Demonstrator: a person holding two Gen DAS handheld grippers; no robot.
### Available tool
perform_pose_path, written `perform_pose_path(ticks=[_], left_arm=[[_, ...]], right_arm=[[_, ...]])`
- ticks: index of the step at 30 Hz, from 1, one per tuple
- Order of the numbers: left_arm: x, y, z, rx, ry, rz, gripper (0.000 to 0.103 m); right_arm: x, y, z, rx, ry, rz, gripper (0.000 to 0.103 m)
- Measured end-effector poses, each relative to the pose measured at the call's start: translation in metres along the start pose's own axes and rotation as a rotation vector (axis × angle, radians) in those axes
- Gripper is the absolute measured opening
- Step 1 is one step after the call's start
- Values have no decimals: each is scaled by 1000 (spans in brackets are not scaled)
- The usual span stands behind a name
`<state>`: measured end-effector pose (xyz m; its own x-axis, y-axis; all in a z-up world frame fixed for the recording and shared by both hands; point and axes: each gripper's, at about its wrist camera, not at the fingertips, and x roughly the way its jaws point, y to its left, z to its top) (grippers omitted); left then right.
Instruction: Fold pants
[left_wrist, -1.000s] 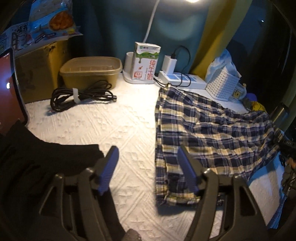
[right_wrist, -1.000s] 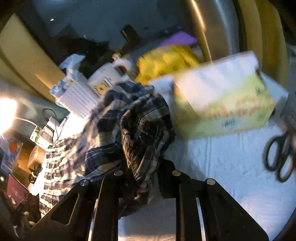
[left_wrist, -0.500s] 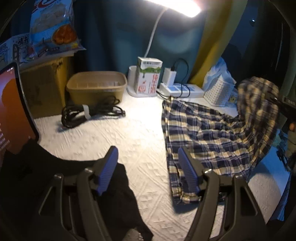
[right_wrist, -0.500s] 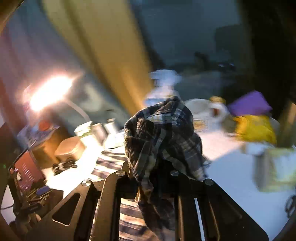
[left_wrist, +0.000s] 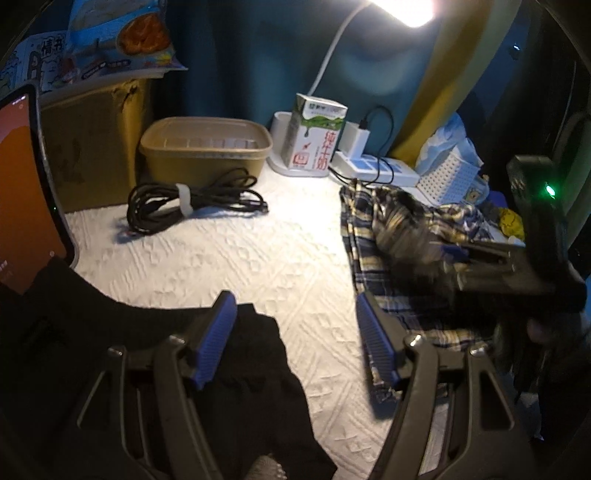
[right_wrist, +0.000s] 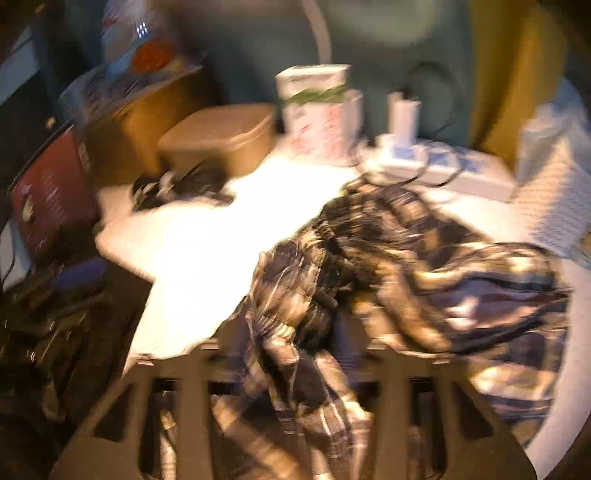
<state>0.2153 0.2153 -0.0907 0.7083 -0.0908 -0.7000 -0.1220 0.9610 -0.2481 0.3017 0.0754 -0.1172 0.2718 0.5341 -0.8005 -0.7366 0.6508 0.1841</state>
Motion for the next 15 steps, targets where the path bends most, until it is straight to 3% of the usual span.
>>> perform_pose_path(ticks=[3, 7, 11, 15], left_arm=[[4, -9, 4, 16, 5, -10, 69], [15, -28, 21, 59, 6, -27, 69], [26, -62, 48, 142, -15, -105, 69], [49, -104, 74, 291, -16, -168, 69]], right_arm=[[-19, 6, -5, -17, -28, 46, 77], [-60, -15, -13, 2, -118, 33, 77], [-92, -75, -16, 72, -193, -110, 77], [-95, -131, -19, 128, -203, -192, 73]])
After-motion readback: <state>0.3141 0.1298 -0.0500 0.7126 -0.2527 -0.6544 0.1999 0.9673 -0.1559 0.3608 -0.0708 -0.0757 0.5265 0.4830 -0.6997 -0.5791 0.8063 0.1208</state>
